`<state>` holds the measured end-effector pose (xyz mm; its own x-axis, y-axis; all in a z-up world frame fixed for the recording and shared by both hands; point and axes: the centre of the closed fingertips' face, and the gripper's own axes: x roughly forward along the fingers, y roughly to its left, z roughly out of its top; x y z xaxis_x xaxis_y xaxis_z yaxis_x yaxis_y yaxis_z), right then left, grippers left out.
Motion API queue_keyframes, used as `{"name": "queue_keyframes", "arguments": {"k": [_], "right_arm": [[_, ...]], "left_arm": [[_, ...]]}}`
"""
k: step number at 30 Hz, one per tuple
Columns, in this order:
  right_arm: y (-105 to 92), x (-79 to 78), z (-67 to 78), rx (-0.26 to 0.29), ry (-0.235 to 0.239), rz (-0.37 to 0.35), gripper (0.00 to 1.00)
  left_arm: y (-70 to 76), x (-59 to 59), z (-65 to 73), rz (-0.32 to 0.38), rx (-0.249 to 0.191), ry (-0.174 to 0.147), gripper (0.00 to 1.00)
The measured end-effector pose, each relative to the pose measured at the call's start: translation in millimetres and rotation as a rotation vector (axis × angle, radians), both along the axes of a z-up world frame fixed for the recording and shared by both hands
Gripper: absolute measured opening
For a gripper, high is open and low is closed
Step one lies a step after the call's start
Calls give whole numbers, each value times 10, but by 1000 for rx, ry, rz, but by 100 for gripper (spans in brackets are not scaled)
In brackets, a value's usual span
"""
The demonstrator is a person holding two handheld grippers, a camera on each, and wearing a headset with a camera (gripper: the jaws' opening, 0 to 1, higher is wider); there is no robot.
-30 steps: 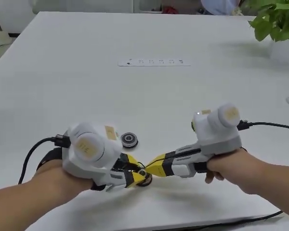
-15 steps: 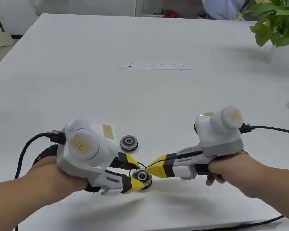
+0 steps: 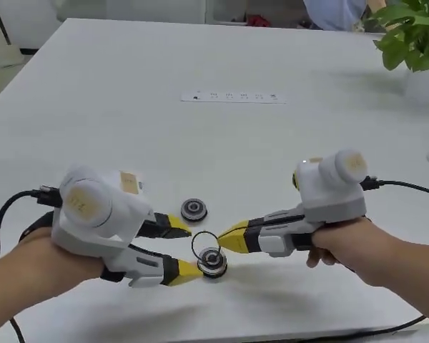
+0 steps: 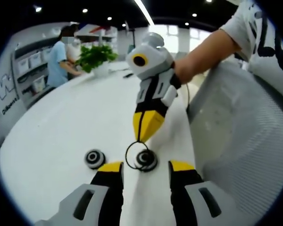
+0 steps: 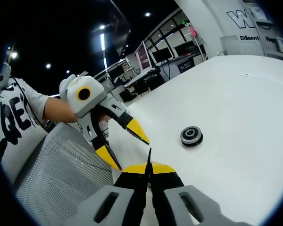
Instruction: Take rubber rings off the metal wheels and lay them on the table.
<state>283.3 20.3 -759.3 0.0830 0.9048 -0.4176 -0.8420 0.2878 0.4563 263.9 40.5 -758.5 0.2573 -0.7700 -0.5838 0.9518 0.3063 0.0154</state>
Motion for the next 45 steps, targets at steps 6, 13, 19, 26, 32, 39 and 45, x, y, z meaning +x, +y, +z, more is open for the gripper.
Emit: {"name": "queue_keyframes", "arguments": {"k": [6, 13, 19, 26, 32, 39, 45], "right_arm": [[79, -3, 71, 9, -5, 12, 0], [188, -15, 94, 11, -11, 34, 0], [313, -33, 115, 15, -16, 55, 0], [418, -19, 83, 11, -24, 64, 0], [480, -16, 8, -13, -36, 69, 0], [557, -39, -46, -25, -37, 79, 0], [608, -48, -94, -30, -36, 79, 0]], "left_arm": [[87, 2, 85, 25, -27, -7, 48], [206, -11, 158, 55, -42, -16, 56], [320, -4, 181, 84, -45, -23, 63], [423, -29, 193, 106, -45, -27, 69], [490, -46, 194, 126, -49, -27, 73], [541, -72, 181, 138, -46, -25, 76], [584, -68, 178, 151, -46, -20, 76]]}}
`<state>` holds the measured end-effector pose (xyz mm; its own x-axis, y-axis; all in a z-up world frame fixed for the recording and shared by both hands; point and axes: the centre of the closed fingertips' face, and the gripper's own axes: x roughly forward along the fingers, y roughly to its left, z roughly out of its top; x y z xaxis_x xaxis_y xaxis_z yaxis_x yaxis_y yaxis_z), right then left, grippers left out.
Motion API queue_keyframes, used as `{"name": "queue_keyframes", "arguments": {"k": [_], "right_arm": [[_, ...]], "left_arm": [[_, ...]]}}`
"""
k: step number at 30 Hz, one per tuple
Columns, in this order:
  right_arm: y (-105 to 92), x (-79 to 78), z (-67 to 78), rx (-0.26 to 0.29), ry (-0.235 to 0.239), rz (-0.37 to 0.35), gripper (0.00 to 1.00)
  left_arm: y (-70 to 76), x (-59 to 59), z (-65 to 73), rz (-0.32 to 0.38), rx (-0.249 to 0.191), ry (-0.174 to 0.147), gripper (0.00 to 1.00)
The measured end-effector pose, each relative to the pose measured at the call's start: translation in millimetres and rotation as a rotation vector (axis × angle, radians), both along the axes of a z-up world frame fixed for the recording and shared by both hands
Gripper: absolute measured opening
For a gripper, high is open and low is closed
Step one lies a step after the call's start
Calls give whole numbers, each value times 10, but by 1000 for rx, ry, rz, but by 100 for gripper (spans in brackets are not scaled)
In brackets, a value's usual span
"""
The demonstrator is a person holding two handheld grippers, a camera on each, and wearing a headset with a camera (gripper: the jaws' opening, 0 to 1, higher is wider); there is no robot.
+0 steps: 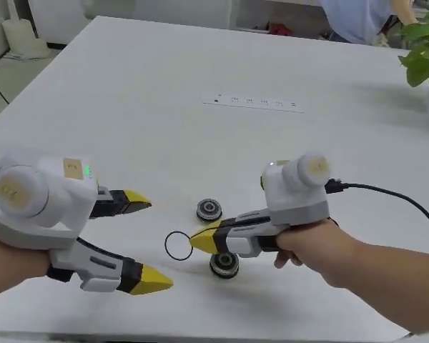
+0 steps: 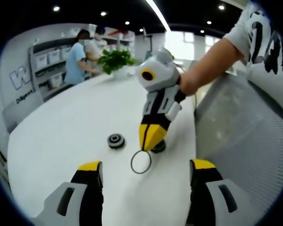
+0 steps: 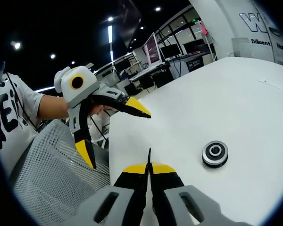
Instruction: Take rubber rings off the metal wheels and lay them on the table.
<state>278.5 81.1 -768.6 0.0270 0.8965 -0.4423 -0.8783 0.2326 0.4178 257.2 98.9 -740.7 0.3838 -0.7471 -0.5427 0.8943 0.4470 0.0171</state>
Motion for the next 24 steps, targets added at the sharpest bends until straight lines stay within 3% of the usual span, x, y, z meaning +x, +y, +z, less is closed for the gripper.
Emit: {"name": "queue_keyframes", "arguments": {"k": [13, 24], "right_arm": [[-28, -53, -180, -60, -26, 10, 0], [-69, -14, -199, -81, -69, 0, 14]], "left_arm": [[-29, -11, -26, -1, -6, 14, 76], [-23, -18, -11, -1, -1, 13, 76]]}}
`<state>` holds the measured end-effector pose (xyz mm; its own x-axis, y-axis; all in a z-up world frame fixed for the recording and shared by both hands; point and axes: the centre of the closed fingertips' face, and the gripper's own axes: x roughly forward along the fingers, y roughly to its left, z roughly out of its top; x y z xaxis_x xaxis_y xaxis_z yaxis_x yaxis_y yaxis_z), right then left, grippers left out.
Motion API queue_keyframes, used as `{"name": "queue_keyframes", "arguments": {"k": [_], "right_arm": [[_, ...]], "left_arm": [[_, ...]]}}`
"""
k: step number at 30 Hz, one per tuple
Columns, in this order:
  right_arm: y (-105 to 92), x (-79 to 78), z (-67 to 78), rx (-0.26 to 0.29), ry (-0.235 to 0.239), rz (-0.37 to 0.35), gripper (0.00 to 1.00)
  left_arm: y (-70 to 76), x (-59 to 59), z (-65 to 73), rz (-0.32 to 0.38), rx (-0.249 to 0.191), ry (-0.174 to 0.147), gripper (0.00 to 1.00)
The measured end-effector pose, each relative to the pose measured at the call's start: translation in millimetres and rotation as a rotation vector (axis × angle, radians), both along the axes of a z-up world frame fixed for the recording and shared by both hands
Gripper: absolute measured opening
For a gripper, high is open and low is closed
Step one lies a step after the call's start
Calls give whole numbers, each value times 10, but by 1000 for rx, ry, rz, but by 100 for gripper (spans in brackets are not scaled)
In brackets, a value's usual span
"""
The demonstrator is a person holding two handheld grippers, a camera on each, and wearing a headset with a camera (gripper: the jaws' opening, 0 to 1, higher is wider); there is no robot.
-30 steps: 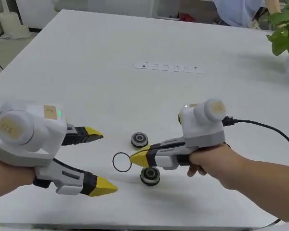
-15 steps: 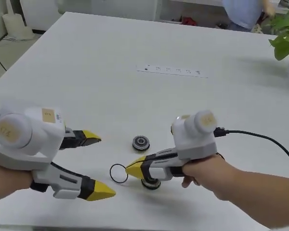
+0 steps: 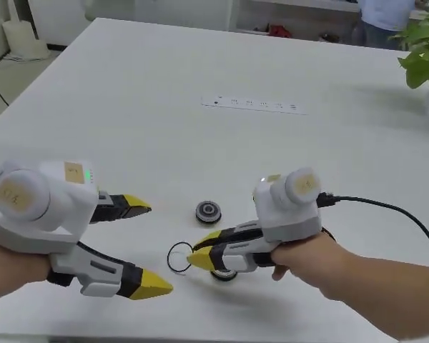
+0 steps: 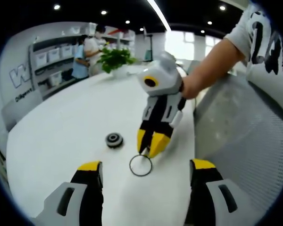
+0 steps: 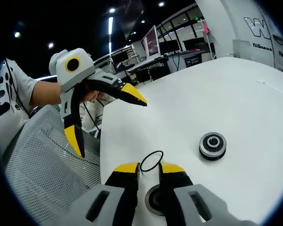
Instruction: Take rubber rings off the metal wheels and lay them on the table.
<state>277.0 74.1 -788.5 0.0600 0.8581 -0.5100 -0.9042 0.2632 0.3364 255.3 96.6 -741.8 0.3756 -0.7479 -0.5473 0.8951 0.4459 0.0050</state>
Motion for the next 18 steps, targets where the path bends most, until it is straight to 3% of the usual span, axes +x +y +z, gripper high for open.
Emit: {"name": "queue_keyframes", "arguments": {"k": [8, 18], "right_arm": [[-18, 24, 72, 11, -11, -4, 22], [-78, 59, 279, 55, -23, -15, 29]], "left_arm": [[0, 5, 22, 1, 1, -2, 76], [-83, 45, 73, -17, 1, -8, 75]]}}
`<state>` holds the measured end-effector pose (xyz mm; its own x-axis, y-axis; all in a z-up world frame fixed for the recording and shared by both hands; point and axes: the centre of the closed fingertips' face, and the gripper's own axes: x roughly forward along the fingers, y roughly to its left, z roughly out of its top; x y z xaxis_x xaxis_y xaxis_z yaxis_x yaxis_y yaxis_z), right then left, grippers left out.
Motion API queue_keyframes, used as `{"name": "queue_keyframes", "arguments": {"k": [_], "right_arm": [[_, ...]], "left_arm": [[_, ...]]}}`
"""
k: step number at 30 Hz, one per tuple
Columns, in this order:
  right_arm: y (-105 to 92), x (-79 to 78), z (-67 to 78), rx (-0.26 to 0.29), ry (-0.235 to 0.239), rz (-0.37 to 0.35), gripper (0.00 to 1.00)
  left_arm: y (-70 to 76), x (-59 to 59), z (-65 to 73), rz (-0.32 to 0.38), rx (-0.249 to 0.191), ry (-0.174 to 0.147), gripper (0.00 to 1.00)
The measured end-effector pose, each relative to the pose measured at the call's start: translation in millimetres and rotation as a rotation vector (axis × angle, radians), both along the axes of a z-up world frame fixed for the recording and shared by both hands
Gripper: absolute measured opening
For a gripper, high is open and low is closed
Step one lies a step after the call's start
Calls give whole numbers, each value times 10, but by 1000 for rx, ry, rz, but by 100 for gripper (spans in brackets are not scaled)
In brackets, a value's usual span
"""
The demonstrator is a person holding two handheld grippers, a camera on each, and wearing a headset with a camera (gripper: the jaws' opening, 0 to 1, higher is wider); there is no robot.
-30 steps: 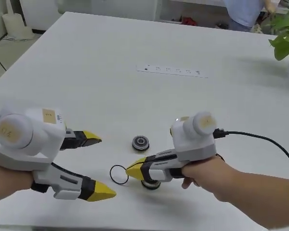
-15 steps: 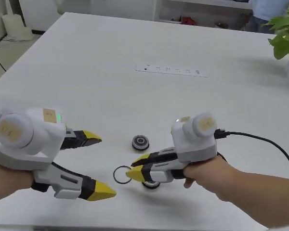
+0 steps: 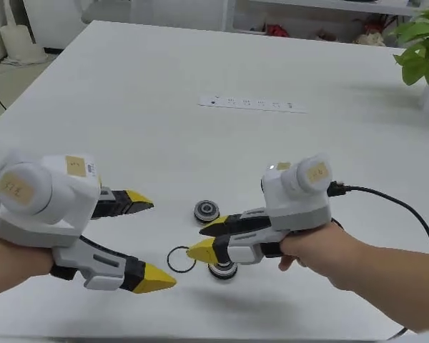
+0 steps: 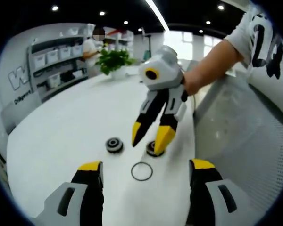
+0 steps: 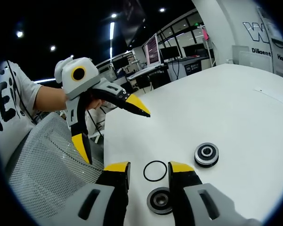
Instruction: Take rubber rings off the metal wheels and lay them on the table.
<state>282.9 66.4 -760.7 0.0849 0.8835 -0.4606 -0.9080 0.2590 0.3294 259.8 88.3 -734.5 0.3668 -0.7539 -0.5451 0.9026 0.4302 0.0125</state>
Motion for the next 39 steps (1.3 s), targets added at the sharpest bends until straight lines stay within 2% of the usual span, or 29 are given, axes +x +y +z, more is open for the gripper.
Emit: {"name": "queue_keyframes", "arguments": {"k": [16, 26, 39], "right_arm": [[-212, 40, 178, 17, -40, -30, 38], [-361, 96, 237, 21, -68, -54, 46], [-531, 119, 160, -15, -94, -43, 53]], "left_arm": [[-145, 78, 52, -47, 22, -16, 75], [-213, 125, 53, -65, 32, -15, 75], [-303, 181, -5, -73, 34, 1, 74]]}}
